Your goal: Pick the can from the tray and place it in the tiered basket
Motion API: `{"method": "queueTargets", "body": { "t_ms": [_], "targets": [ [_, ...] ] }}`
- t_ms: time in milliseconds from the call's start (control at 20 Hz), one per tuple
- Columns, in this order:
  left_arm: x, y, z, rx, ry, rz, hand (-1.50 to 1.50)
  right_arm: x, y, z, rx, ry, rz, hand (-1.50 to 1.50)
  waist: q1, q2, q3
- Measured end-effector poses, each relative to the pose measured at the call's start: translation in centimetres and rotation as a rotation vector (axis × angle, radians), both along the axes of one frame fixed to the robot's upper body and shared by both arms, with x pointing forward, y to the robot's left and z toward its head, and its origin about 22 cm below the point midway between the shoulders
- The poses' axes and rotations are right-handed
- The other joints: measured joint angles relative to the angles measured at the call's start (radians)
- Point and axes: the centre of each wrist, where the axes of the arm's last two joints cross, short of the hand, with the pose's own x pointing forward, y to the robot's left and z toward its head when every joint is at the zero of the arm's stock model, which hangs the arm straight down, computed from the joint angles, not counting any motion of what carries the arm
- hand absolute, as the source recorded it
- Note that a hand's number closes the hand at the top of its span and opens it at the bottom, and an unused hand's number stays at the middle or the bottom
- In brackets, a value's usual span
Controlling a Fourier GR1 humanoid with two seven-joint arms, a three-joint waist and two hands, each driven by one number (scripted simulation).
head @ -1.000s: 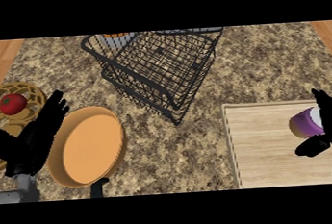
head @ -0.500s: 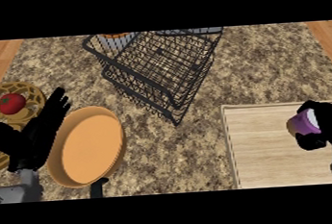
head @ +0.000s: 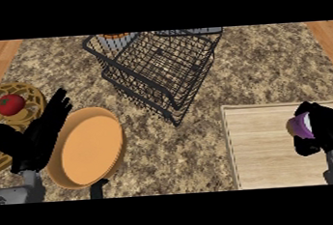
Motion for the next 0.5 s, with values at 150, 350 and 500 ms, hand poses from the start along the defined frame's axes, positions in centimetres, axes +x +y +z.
{"method": "queueTargets", "body": {
  "t_ms": [150, 350, 500],
  "targets": [
    [-0.1, 0.0, 0.1, -0.002, 0.004, -0.003, 0.0, -1.5, 0.9, -0.4, -0.017, -0.058, 0.022, 1.5, -0.002, -0.002, -0.002],
    [-0.6, 0.5, 0.3, -0.002, 0.004, 0.004, 0.0, -3.5, 1.9, 0.5, 0.004, -0.202, 0.05, 1.5, -0.007, 0.002, 0.008],
    [-0.6, 0.7, 0.2, -0.004, 0.008, 0.013, 0.0, -3.9, 3.5, 2.7, 0.112, -0.374, 0.077, 1.5, -0.016, 0.003, 0.013]
  ]
}}
